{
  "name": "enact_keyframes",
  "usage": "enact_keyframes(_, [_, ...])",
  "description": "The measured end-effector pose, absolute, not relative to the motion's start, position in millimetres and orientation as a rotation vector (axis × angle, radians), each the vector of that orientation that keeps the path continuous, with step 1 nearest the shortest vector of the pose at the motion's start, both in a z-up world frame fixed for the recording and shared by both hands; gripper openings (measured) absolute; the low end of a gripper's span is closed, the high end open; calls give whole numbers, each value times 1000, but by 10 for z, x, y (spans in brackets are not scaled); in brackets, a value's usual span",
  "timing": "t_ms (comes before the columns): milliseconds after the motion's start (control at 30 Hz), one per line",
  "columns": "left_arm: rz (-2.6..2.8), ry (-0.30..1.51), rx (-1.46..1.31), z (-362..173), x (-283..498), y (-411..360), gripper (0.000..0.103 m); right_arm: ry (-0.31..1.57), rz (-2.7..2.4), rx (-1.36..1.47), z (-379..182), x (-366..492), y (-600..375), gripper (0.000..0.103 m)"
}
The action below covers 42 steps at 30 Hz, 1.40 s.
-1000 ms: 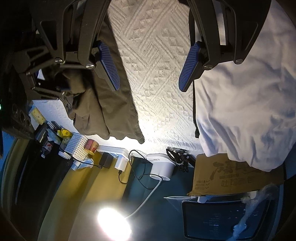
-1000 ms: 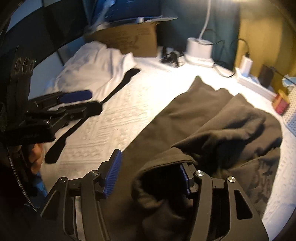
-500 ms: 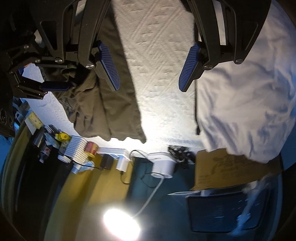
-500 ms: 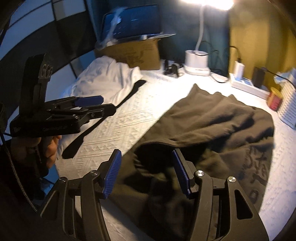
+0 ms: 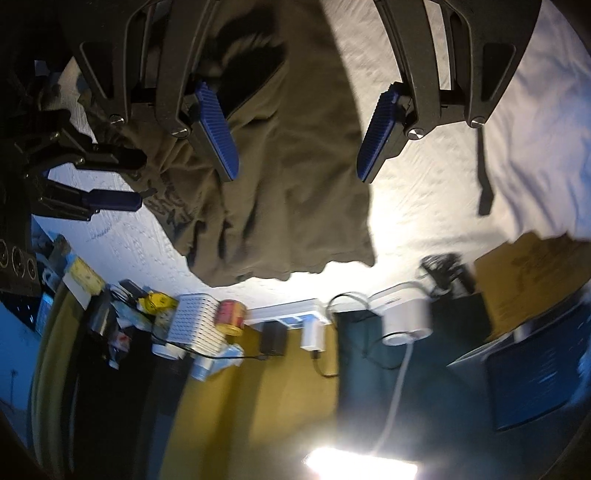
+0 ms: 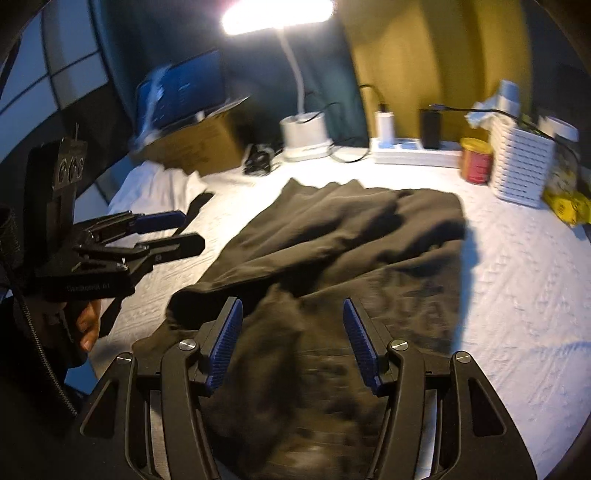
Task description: Fold small clothes
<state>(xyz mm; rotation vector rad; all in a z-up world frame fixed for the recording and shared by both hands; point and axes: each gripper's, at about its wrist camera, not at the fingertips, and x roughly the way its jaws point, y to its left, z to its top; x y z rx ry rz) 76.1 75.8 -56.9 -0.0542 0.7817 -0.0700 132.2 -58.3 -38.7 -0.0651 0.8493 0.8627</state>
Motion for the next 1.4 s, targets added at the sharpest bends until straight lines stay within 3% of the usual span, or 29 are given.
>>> enact_keyframes(933, [-181, 965, 340, -1070, 2008, 106, 66, 899, 674, 16, -766, 2308, -1241, 60])
enact_keyframes(967, [-178, 955, 331, -1066, 2006, 143, 63, 900, 674, 13, -770, 2335, -1225, 60])
enact_keyframes(1000, [-178, 946, 316, -1055, 2006, 191, 45, 901, 674, 10, -774, 2358, -1211, 60])
enact_keyframes(1067, [-162, 945, 273, -1047, 2010, 335, 35, 904, 674, 2, -787, 2409, -1173, 60])
enact_keyframes(1400, [-20, 808, 91, -1028, 1951, 1058, 34, 904, 660, -31, -791, 2704, -972, 60])
